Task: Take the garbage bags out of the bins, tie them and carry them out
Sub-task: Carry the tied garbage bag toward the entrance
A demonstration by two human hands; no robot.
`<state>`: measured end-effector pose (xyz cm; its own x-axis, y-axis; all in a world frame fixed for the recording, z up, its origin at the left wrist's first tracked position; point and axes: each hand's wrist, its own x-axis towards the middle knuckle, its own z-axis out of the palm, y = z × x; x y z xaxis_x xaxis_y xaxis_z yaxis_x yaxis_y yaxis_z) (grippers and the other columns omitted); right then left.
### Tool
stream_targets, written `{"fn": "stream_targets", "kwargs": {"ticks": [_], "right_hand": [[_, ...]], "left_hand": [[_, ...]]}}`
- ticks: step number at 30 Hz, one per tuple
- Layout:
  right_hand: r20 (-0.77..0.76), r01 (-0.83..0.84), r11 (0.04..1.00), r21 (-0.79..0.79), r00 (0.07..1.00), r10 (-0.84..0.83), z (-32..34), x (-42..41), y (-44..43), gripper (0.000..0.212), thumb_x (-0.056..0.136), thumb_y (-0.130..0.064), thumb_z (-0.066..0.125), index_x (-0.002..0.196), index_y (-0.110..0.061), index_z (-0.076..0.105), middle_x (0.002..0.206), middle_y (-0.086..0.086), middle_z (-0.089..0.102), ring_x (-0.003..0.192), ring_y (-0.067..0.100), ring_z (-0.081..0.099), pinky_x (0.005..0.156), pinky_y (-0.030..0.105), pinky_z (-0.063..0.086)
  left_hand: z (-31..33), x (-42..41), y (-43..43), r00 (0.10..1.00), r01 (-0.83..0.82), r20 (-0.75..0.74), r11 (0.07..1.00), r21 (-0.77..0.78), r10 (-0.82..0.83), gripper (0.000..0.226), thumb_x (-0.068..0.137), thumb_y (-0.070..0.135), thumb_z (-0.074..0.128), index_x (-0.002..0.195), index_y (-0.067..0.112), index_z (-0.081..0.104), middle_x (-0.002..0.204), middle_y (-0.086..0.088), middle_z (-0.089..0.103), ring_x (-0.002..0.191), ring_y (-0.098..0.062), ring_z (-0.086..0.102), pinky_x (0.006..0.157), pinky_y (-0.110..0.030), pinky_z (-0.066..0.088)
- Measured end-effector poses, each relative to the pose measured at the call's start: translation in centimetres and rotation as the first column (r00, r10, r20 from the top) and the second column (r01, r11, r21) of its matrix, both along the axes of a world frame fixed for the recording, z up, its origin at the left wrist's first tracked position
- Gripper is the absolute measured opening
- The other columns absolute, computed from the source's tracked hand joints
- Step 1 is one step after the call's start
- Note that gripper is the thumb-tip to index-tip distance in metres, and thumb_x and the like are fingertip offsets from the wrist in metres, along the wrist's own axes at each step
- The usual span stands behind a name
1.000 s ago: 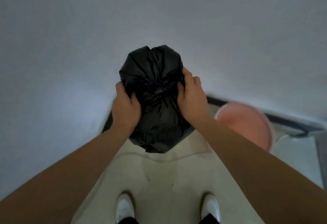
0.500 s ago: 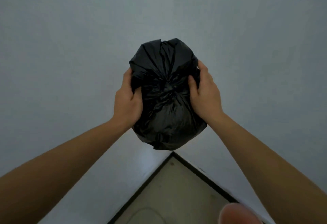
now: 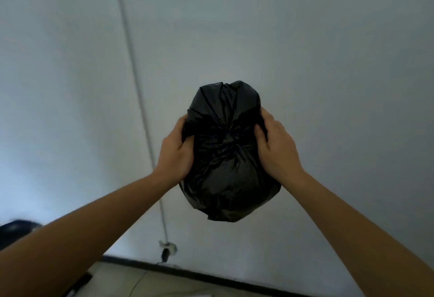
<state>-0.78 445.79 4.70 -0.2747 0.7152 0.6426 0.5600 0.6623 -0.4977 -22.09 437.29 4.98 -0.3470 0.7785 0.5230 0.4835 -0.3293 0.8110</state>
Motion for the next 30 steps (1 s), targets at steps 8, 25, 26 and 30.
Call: {"fn": "stream_targets", "kwargs": {"ticks": [8, 25, 26, 30], "right_hand": [[0.019, -0.475, 0.88, -0.026, 0.88, 0.475, 0.2, -42.1, -13.8, 0.048, 0.107, -0.032, 0.033, 0.154, -0.037, 0.028, 0.111, 0.006, 0.059, 0.097, 0.021, 0.056, 0.079, 0.027, 0.035], [0.06, -0.864, 0.469, -0.185, 0.466, 0.883, -6.3, -95.4, -32.2, 0.041, 0.107, -0.027, 0.033, 0.146, -0.032, 0.045, 0.103, 0.005, 0.059, 0.098, 0.02, 0.055, 0.082, 0.029, 0.039], [0.052, -0.869, 0.457, -0.188, 0.456, 0.889, -6.7, -98.5, -31.9, 0.041, 0.107, -0.027, 0.032, 0.146, -0.032, 0.045, 0.107, 0.005, 0.06, 0.1, 0.02, 0.055, 0.085, 0.031, 0.042], [0.02, -0.876, 0.434, -0.21, 0.44, 0.898, -6.6, -110.6, -31.0, 0.04, 0.107, -0.03, 0.033, 0.144, -0.033, 0.046, 0.111, 0.006, 0.06, 0.103, 0.022, 0.057, 0.091, 0.04, 0.047]], "left_hand": [[0.3, -34.9, -23.1, 0.865, -0.497, 0.052, 0.867, -0.036, 0.498, 0.021, 0.102, 0.021, 0.048, 0.112, 0.031, 0.063, 0.097, 0.022, 0.068, 0.092, 0.004, 0.062, 0.083, -0.027, 0.048], [-6.3, -76.0, -45.0, 0.426, -0.865, 0.3, 0.481, -0.141, 0.854, 0.028, 0.104, 0.025, 0.047, 0.093, 0.046, 0.063, 0.099, 0.014, 0.07, 0.102, -0.014, 0.064, 0.089, -0.039, 0.05], [-6.5, -78.9, -44.7, 0.423, -0.866, 0.299, 0.479, -0.145, 0.855, 0.027, 0.104, 0.026, 0.047, 0.095, 0.045, 0.063, 0.102, 0.013, 0.07, 0.104, -0.015, 0.064, 0.092, -0.041, 0.05], [-5.8, -89.9, -43.9, 0.372, -0.881, 0.319, 0.439, -0.174, 0.872, 0.024, 0.105, 0.024, 0.047, 0.097, 0.039, 0.064, 0.104, 0.009, 0.071, 0.106, -0.017, 0.065, 0.097, -0.045, 0.051]]}}
